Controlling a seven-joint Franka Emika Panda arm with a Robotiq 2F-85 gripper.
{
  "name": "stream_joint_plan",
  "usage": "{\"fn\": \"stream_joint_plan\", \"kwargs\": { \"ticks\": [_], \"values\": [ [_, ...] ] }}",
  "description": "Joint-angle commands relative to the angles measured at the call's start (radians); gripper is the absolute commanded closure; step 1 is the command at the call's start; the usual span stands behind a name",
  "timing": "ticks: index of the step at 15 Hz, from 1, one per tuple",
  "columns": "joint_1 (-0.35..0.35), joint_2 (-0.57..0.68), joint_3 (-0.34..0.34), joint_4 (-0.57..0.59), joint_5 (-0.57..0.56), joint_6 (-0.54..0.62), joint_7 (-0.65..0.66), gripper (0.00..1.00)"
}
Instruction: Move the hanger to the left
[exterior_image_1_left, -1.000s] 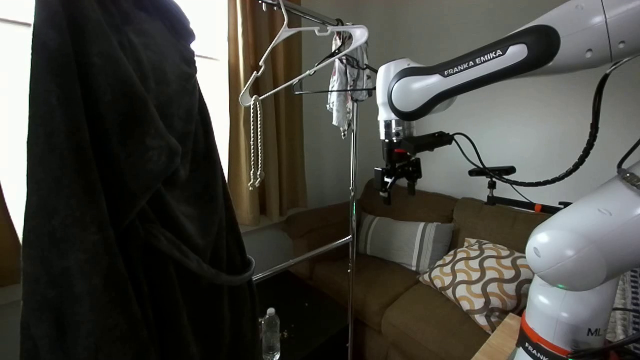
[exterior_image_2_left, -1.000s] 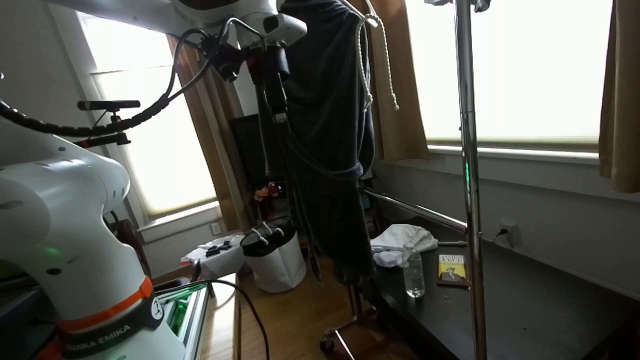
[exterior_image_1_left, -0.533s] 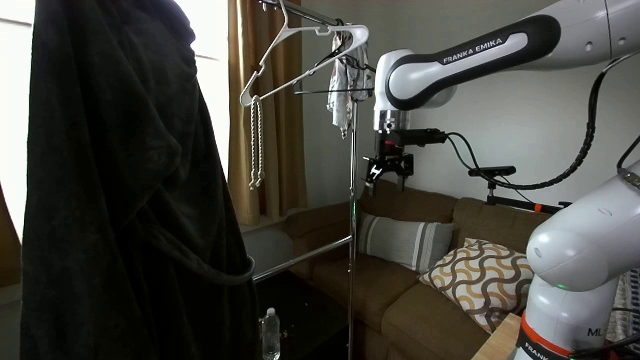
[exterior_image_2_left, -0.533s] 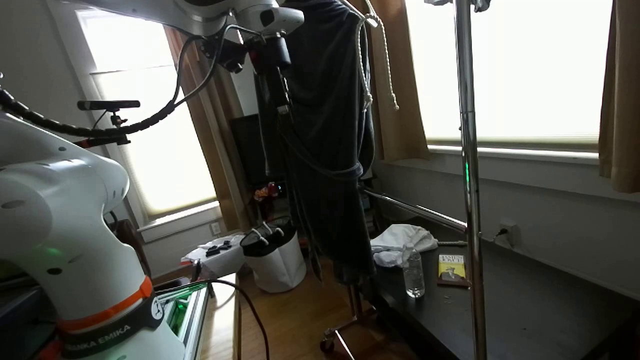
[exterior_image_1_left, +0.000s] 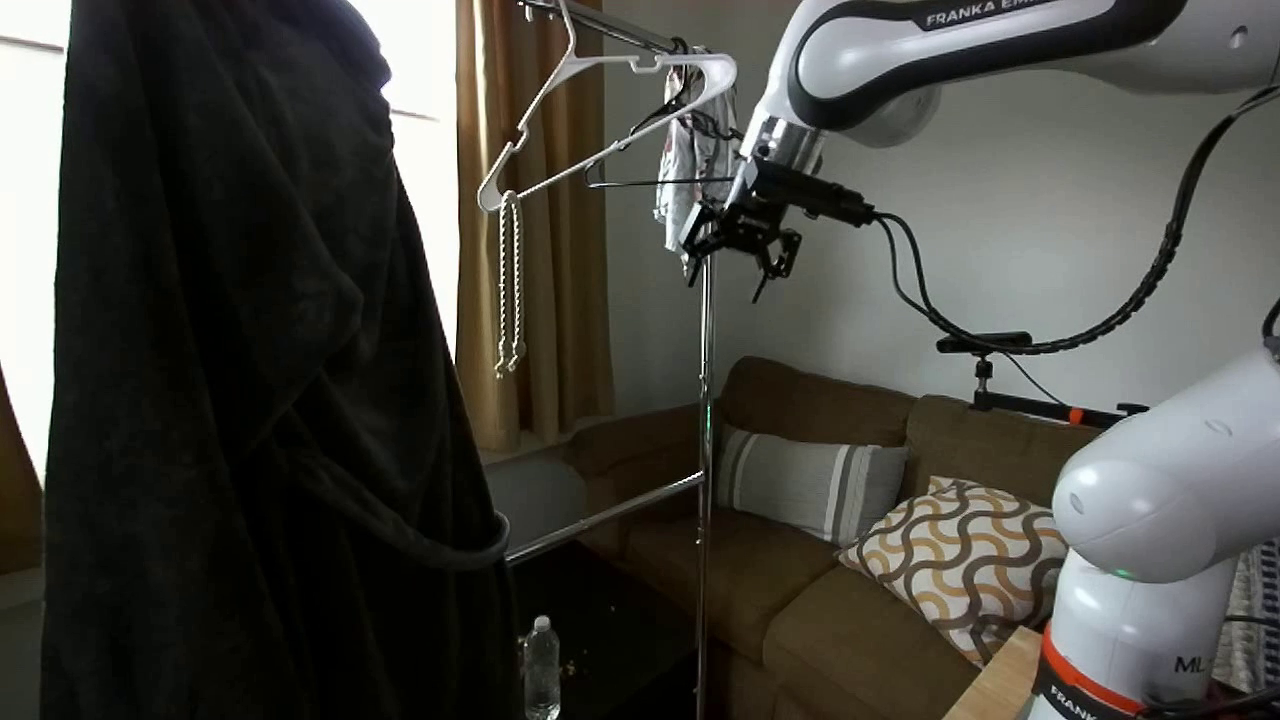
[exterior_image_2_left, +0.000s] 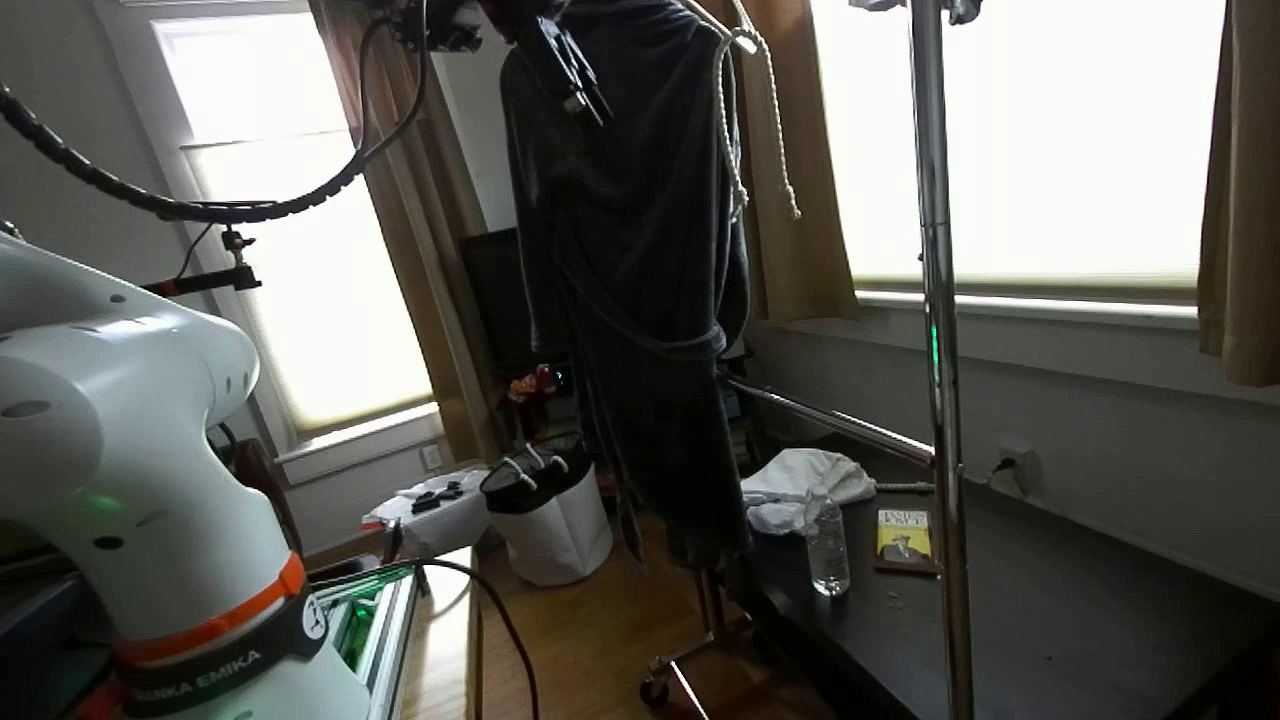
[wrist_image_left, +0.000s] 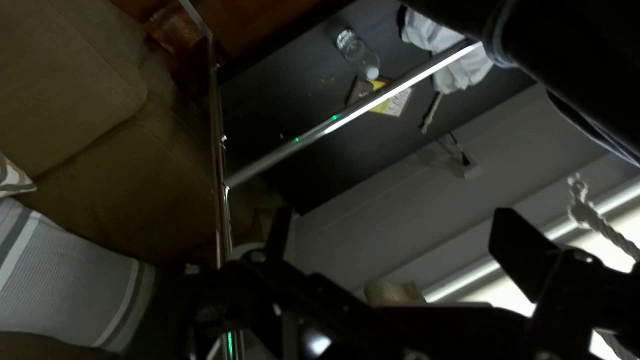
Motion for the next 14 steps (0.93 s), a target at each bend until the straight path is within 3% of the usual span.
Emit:
{"fn": "stream_joint_plan", "kwargs": {
  "ticks": [1, 7, 8, 9, 11, 13, 14],
  "values": [
    [0.001, -0.103, -0.040, -0.036, 0.021, 0.101, -0.048, 0.00],
    [-0.021, -0.089, -0.083, 0.053, -0.024, 0.103, -0.205, 0.00],
    [-0.096, -0.072, -0.050, 0.077, -0.058, 0.070, -0.114, 0.00],
    [-0.034, -0.095, -0.073, 0.042, -0.012, 0.111, -0.168, 0.00],
    [-0.075, -0.084, -0.066, 0.057, -0.035, 0.103, -0.148, 0.00],
    [0.005, -0.059, -0.117, 0.060, 0.045, 0.155, -0.249, 0.00],
    [0.025, -0.059, -0.139, 0.086, 0.056, 0.115, -0.300, 0.00]
  ]
}}
